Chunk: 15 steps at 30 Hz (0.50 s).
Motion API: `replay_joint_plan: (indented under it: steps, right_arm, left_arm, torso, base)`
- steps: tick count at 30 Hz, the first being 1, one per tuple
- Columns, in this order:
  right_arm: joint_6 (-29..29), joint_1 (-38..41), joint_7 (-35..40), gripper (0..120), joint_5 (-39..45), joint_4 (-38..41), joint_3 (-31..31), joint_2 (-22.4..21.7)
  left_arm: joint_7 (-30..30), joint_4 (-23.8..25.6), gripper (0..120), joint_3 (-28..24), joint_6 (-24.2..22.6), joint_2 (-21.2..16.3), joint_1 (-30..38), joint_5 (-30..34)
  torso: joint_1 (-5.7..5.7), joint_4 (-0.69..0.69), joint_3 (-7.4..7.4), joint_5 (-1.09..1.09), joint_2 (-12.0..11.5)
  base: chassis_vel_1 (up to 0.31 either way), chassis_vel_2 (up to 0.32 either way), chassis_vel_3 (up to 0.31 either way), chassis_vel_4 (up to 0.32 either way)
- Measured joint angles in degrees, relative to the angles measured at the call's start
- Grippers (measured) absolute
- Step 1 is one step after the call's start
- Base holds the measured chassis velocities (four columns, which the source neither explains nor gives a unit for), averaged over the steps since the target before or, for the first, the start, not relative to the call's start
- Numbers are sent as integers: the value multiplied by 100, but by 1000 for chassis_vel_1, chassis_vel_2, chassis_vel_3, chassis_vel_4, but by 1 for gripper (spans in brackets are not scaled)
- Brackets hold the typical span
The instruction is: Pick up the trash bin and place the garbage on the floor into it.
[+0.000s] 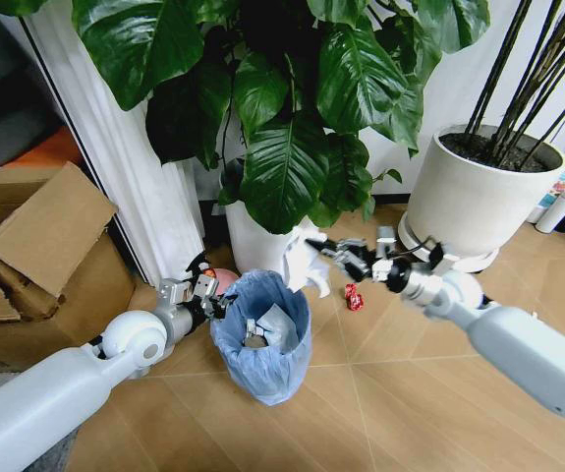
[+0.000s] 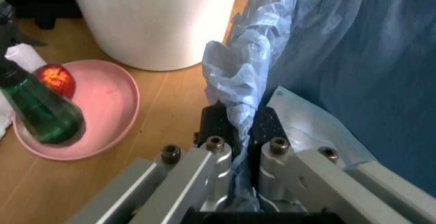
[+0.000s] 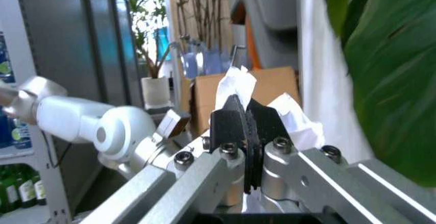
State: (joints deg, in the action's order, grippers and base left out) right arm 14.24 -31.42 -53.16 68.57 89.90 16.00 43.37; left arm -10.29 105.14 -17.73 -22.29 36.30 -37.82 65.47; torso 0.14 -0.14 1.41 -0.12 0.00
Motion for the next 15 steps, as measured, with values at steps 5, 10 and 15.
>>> replay_joint_plan:
  steps: [5,10,15]
  right_arm:
    - [23,114,-5,0,-132,-242,276,225]
    - [52,203,-8,0,-249,-425,496,410]
    - [75,288,-5,8,-401,-612,683,524]
  left_arm:
    - [15,31,0,48,-1,-1,-2,1]
    - [27,66,0,137,-1,-1,-23,9]
    - [30,115,0,231,-1,-26,-28,48]
  torso:
    - [0,0,0,0,0]
    - [0,0,0,0,0]
    - [0,-1,-1,0,0]
  base:
    - [0,0,0,0]
    - [0,0,0,0]
    - [0,0,0,0]
